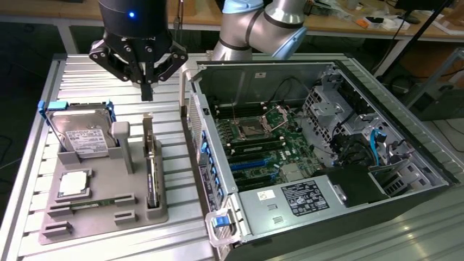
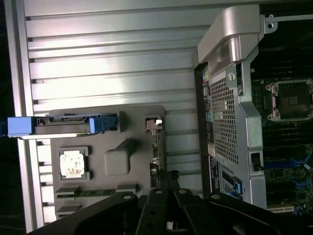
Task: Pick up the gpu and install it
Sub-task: 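Reach for the gpu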
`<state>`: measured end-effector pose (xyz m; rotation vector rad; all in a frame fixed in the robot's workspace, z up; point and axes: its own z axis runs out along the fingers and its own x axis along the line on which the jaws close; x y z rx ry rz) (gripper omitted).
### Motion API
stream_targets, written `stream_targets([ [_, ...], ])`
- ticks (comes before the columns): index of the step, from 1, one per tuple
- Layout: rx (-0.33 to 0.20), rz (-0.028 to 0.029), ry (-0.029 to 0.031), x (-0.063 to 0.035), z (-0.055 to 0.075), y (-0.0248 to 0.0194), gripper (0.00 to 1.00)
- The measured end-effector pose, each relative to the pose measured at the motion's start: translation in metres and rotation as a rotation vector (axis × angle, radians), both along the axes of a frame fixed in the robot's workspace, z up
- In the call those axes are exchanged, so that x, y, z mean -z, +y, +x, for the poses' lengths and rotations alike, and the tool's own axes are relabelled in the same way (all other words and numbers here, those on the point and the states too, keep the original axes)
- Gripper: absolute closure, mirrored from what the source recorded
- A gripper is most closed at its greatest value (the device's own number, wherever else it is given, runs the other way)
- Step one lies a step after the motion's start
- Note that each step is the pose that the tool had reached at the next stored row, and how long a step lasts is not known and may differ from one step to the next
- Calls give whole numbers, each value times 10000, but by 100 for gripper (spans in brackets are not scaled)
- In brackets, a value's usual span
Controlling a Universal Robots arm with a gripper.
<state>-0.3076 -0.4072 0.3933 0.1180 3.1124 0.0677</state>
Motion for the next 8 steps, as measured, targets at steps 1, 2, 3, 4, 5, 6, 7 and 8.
stream_targets([
  [1, 0, 0, 0, 0, -15, -4, 89],
  [2, 0, -1, 1, -1, -28, -9, 89],
  [3, 0, -1, 1, -1, -41, -13, 89],
  [4, 0, 0, 1, 0, -52, -17, 89],
  [5, 0, 0, 1, 0, -60, -19, 89],
  [6, -1, 0, 1, 0, -63, -19, 89],
  [7, -1, 0, 1, 0, -63, -19, 89],
  [8, 0, 0, 0, 0, -64, -19, 89],
])
